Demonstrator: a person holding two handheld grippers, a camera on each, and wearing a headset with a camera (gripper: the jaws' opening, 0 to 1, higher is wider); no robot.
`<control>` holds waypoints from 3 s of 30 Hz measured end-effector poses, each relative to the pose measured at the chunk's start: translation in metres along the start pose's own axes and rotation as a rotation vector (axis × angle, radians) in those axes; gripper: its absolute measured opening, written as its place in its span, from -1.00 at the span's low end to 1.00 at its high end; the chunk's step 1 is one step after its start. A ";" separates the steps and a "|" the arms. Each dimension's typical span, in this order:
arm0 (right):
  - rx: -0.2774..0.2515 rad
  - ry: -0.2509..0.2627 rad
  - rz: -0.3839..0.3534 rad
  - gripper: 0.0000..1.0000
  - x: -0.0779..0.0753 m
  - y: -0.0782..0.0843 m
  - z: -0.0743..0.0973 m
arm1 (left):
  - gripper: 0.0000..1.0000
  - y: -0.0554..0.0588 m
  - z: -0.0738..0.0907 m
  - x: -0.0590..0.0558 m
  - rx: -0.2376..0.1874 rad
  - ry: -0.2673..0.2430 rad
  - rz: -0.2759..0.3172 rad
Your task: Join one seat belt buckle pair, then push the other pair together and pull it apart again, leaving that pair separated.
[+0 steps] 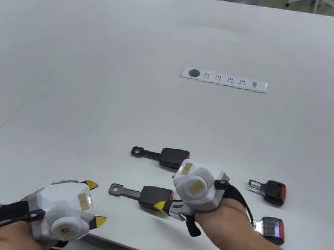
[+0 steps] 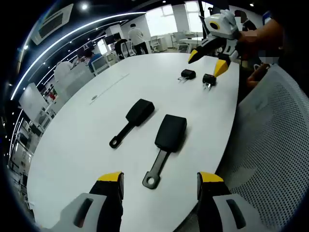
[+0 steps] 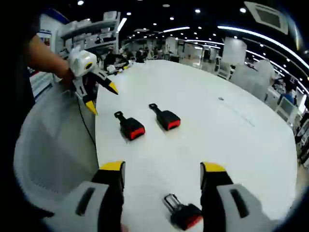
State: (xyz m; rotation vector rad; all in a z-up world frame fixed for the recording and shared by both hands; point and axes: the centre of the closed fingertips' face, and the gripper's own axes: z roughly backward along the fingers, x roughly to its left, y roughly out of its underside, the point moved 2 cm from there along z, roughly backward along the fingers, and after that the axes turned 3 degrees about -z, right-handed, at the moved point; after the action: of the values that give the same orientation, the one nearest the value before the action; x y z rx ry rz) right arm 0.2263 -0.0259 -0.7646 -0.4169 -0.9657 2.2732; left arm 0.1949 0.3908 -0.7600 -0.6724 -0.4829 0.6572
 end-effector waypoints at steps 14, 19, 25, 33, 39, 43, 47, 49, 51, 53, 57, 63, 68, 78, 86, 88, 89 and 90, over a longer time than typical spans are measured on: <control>0.012 0.014 -0.009 1.00 0.003 0.004 0.005 | 0.91 0.007 0.002 0.018 -0.027 -0.069 0.023; 0.012 0.016 -0.011 1.00 0.005 0.004 0.004 | 0.92 0.006 -0.005 0.015 -0.015 -0.062 -0.021; 0.012 0.017 -0.004 1.00 0.006 0.002 0.004 | 0.94 0.006 -0.005 0.015 -0.013 -0.054 -0.025; 0.016 0.031 0.000 1.00 0.005 0.002 0.002 | 0.94 0.008 -0.007 0.010 0.006 -0.041 -0.049; 0.007 0.037 0.011 1.00 0.004 -0.001 0.001 | 0.93 0.008 -0.007 0.009 0.007 -0.034 -0.046; 0.006 0.043 0.008 1.00 0.002 -0.002 0.002 | 0.93 0.007 -0.006 0.010 0.001 -0.041 -0.035; 0.006 0.048 -0.004 0.98 0.001 -0.003 0.003 | 0.93 0.006 -0.005 0.010 0.001 -0.041 -0.031; 0.009 0.050 -0.002 0.96 0.001 -0.002 0.004 | 0.93 0.006 -0.006 0.009 0.001 -0.038 -0.029; 0.007 0.050 -0.006 0.95 0.001 -0.002 0.005 | 0.93 0.006 -0.006 0.009 0.003 -0.036 -0.031; 0.009 0.049 -0.009 0.94 0.001 -0.001 0.005 | 0.92 0.007 -0.006 0.007 0.007 -0.030 -0.041; 0.020 0.037 -0.005 0.92 0.005 0.001 0.005 | 0.92 0.010 -0.009 0.002 0.019 -0.015 -0.060; 0.006 0.048 -0.003 0.90 0.000 -0.003 0.006 | 0.91 0.010 -0.009 0.000 0.024 -0.006 -0.065; 0.006 0.049 0.003 0.88 -0.001 -0.003 0.006 | 0.91 0.009 -0.008 0.000 0.026 -0.008 -0.070; 0.023 0.016 0.008 0.67 0.002 0.000 0.004 | 0.89 0.005 -0.009 0.000 0.043 0.003 -0.054; 0.039 -0.008 0.035 0.58 0.000 -0.003 0.000 | 0.70 -0.003 -0.020 -0.007 0.064 0.032 -0.042; 0.043 -0.017 0.051 0.55 0.000 -0.004 -0.001 | 0.65 -0.006 -0.023 -0.009 0.074 0.043 -0.046; 0.046 -0.025 0.055 0.53 0.000 -0.004 -0.002 | 0.62 -0.009 -0.025 -0.010 0.074 0.049 -0.047; 0.046 -0.032 0.056 0.51 0.000 -0.004 -0.004 | 0.59 -0.011 -0.027 -0.011 0.072 0.058 -0.039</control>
State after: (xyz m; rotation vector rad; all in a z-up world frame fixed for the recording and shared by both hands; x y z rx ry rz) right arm 0.2297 -0.0215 -0.7639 -0.3937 -0.9261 2.3546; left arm 0.2076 0.3654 -0.7731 -0.6111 -0.4163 0.6142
